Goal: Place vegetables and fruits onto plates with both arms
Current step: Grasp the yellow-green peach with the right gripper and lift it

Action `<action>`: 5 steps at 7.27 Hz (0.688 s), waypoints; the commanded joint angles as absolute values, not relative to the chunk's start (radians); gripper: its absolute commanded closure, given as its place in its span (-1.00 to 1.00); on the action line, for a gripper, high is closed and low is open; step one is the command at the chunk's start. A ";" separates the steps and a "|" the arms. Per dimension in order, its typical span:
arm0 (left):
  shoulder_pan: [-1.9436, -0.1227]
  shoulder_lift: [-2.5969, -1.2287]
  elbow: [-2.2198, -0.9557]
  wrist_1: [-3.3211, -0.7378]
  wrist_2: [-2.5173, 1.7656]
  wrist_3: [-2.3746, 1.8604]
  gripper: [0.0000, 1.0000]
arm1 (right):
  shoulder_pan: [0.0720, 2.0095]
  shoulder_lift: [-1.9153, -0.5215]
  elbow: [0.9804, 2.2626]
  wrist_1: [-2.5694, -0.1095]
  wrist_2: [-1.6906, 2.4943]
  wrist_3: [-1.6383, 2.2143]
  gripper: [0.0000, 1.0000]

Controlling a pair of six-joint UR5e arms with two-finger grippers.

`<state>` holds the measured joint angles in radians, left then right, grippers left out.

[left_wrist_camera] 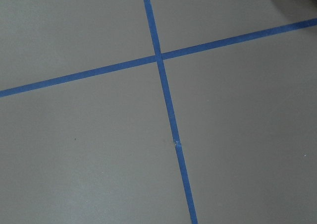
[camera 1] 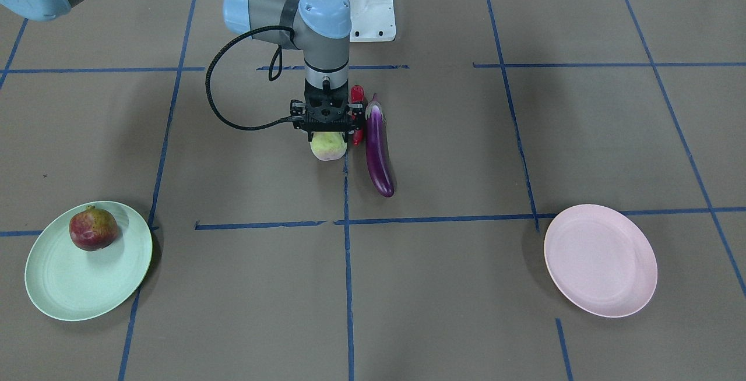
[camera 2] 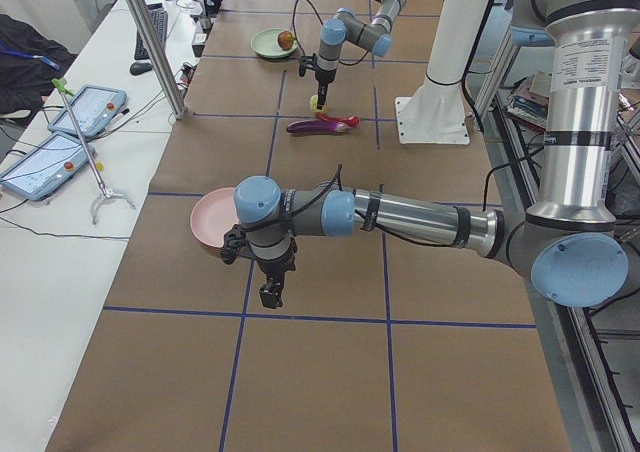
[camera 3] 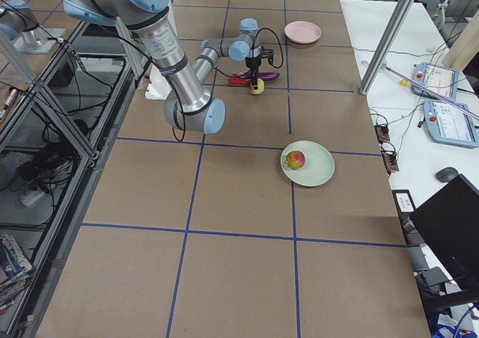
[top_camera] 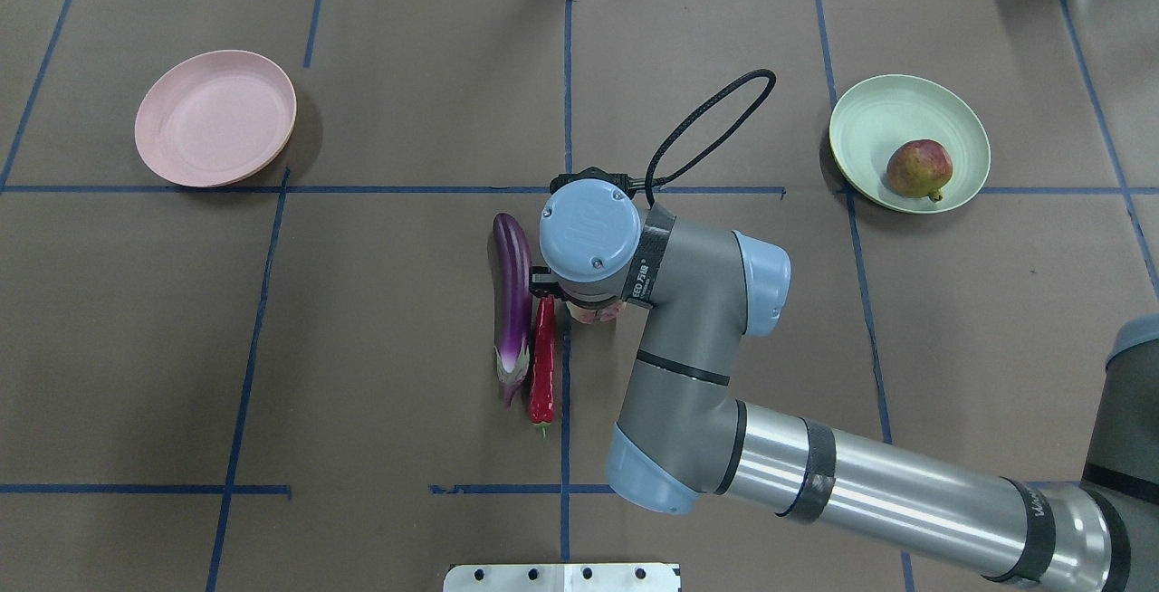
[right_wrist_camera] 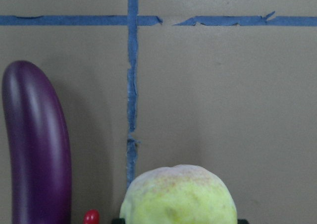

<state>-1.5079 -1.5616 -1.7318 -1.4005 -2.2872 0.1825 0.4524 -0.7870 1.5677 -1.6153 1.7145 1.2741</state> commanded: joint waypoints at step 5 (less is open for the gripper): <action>-1.508 -1.569 -1.736 -1.402 -2.287 0.184 -1.00 | 0.995 -0.990 1.545 -1.614 2.080 0.583 1.00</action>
<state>-1.5079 -1.5663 -1.7357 -1.4018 -2.2872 0.1840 0.8861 -0.9267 1.5692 -1.6174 2.0088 0.7590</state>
